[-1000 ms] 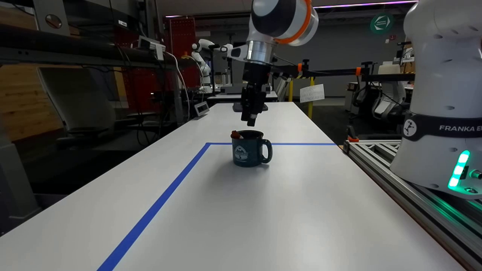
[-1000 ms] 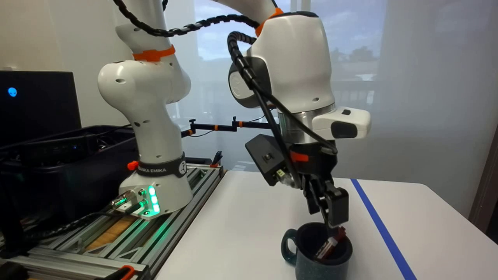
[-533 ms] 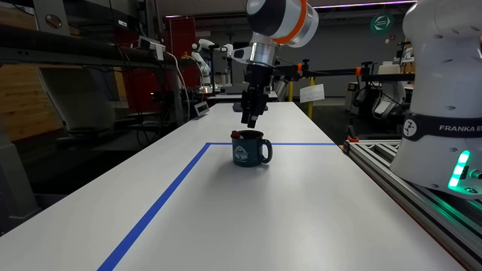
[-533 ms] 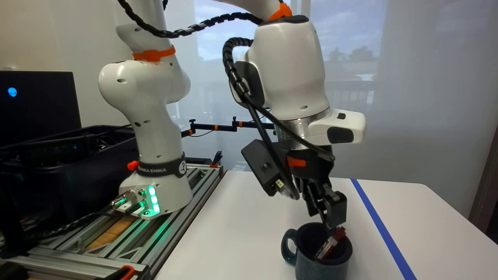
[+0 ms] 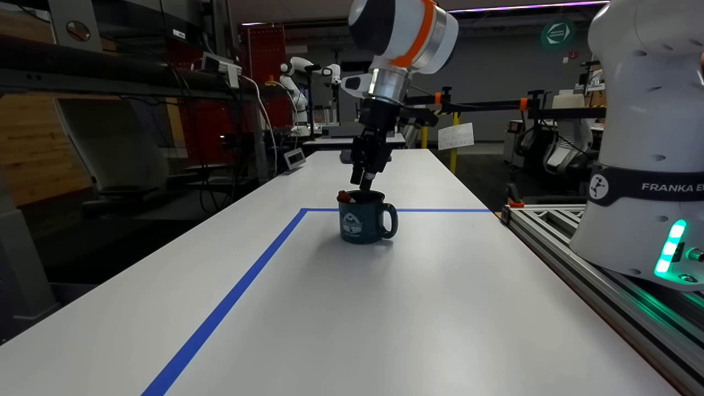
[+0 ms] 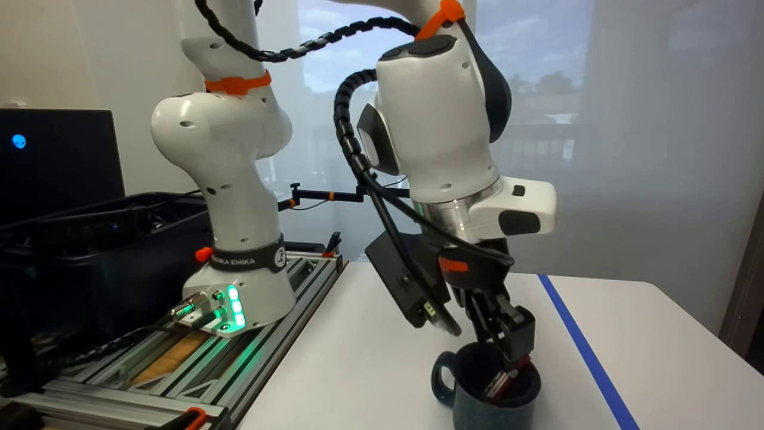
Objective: Remove the red marker from the dark green mug.
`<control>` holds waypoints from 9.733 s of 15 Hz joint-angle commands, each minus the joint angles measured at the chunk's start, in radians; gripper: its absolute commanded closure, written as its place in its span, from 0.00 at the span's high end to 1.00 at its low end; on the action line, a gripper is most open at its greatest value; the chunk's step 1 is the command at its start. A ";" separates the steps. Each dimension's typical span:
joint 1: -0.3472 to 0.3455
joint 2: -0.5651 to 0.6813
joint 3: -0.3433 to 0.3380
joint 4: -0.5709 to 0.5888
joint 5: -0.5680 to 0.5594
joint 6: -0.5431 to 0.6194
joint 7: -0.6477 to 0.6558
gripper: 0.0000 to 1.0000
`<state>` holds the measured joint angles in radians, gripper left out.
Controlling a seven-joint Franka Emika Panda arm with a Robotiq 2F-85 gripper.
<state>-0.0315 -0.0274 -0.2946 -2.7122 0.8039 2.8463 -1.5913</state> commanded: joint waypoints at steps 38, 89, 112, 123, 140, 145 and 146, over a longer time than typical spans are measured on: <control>0.014 0.117 0.047 0.101 0.297 0.040 -0.306 0.05; 0.105 0.286 0.279 0.272 0.494 0.156 -0.304 0.05; 0.113 0.483 0.267 0.471 0.840 0.214 -0.501 0.58; 0.158 0.373 0.261 0.319 0.590 0.411 0.008 1.00; 0.856 0.382 -0.603 0.250 -0.061 0.116 0.734 1.00; 1.089 0.370 -0.872 0.333 -0.284 -0.128 0.940 1.00; 1.129 0.373 -0.912 0.348 -0.314 -0.177 0.977 1.00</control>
<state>0.9854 0.3445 -1.0873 -2.4051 0.5855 2.7942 -0.7198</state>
